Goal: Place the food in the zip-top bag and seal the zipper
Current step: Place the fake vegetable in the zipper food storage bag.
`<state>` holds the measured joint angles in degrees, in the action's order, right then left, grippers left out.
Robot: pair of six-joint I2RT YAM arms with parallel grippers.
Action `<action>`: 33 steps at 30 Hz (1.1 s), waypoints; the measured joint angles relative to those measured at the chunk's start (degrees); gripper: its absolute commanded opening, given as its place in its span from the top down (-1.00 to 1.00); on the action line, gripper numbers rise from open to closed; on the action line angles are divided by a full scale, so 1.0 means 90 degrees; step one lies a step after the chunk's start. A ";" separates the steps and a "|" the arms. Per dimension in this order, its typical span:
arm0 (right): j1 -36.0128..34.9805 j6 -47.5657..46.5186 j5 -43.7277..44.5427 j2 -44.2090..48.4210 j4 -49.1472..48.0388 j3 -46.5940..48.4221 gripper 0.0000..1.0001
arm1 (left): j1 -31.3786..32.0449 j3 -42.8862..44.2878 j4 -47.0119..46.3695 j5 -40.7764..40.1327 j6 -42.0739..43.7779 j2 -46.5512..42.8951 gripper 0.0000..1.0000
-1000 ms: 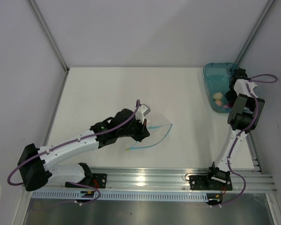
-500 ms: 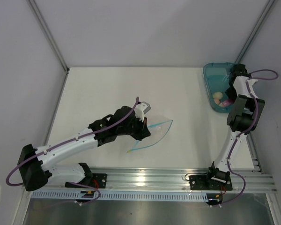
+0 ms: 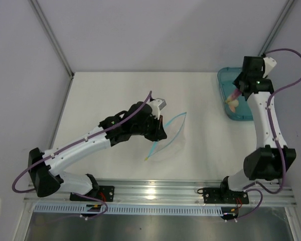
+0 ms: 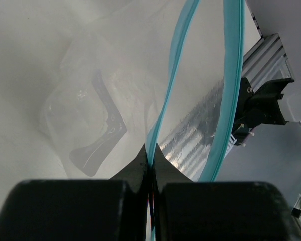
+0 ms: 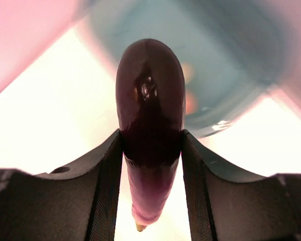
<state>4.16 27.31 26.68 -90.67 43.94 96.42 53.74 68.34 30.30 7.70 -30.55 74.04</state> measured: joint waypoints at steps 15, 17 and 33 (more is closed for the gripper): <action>-0.2994 -0.0551 -0.2917 0.3699 -0.1389 -0.2963 1.00 | -0.0017 0.1700 0.1443 -0.1256 -0.0515 0.1355 0.99; -0.3196 -0.0571 -0.3128 0.4216 -0.1647 -0.3402 1.00 | -0.0017 0.1710 0.1508 -0.1372 -0.0580 0.1355 0.99; -0.3730 -0.0549 -0.4330 0.5768 -0.4879 -0.5501 1.00 | -0.0022 0.1712 0.1141 0.0253 -0.0554 0.1360 0.99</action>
<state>-29.41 22.37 -12.29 -38.76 0.03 46.92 53.54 83.74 40.58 9.98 -35.53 86.28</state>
